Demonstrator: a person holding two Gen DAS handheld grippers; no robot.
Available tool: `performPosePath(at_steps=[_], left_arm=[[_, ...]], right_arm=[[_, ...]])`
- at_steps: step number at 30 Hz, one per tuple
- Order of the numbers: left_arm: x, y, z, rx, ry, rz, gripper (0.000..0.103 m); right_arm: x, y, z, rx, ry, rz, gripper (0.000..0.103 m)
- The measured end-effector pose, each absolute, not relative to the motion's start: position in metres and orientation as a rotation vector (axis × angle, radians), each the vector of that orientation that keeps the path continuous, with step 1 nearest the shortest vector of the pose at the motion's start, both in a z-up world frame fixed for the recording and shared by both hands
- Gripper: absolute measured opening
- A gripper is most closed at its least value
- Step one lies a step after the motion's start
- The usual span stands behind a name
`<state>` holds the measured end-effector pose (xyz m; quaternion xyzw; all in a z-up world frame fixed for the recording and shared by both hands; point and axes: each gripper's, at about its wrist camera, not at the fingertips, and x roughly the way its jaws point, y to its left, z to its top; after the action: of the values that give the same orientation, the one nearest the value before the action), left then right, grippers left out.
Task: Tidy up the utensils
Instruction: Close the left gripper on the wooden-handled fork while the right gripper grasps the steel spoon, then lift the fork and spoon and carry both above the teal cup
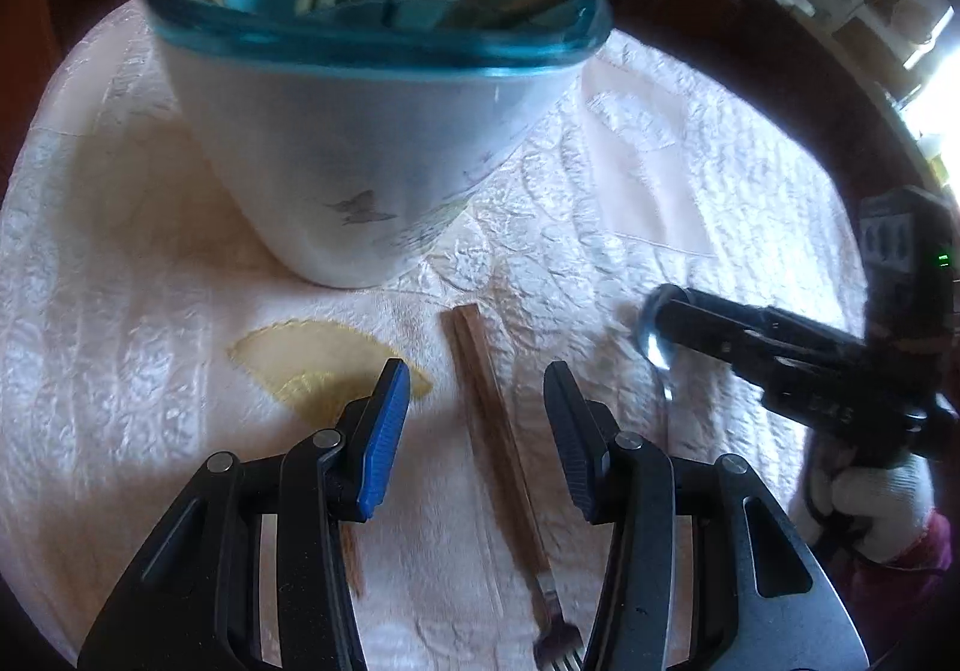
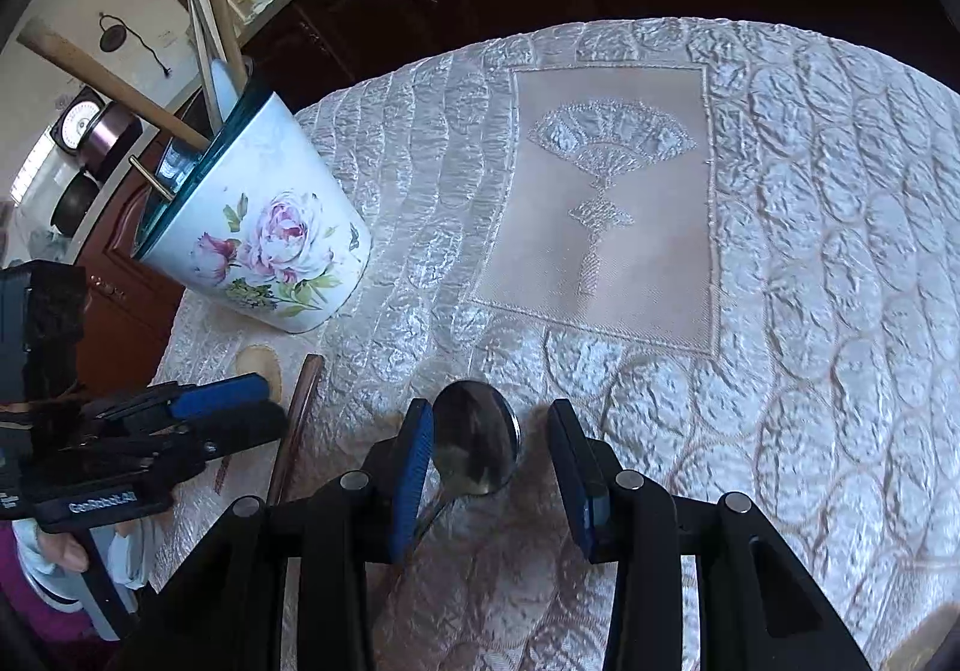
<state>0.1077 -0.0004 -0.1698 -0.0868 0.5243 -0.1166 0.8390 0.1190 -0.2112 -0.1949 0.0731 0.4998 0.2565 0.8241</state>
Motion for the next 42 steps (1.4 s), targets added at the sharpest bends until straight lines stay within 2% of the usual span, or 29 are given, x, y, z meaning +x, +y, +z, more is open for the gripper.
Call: performPosePath(at_steps=[3, 5, 6, 7, 8, 10, 18, 25, 42], left_arm=[[0.115, -0.006, -0.173, -0.185, 1.11, -0.234, 0.045], [0.117, -0.011, -0.175, -0.166, 1.102, -0.233, 0.045], [0.119, -0.014, -0.175, -0.152, 1.1, -0.23, 0.041], [0.12, -0.015, -0.177, -0.144, 1.1, -0.228, 0.03], [0.122, -0.017, -0.178, -0.135, 1.102, -0.223, 0.019], [0.125, -0.018, -0.18, -0.13, 1.102, -0.226, 0.013], [0.108, 0.003, -0.162, -0.185, 1.068, -0.27, 0.012], [0.071, 0.031, -0.115, -0.214, 0.972, -0.318, 0.011], [0.008, 0.061, -0.039, -0.199, 0.801, -0.337, 0.009]], right_arm=[[0.124, -0.21, -0.196, 0.153, 1.065, 0.578, 0.038], [0.128, -0.205, -0.197, 0.146, 1.068, 0.596, 0.034], [0.133, -0.201, -0.198, 0.141, 1.071, 0.606, 0.024], [0.133, -0.198, -0.201, 0.134, 1.077, 0.614, 0.016], [0.134, -0.197, -0.202, 0.121, 1.081, 0.613, 0.013], [0.131, -0.195, -0.201, 0.117, 1.082, 0.623, 0.005], [0.102, -0.202, -0.181, 0.108, 1.029, 0.605, 0.004], [0.076, -0.202, -0.141, 0.115, 0.93, 0.618, 0.003], [0.026, -0.183, -0.069, 0.07, 0.77, 0.681, 0.003]])
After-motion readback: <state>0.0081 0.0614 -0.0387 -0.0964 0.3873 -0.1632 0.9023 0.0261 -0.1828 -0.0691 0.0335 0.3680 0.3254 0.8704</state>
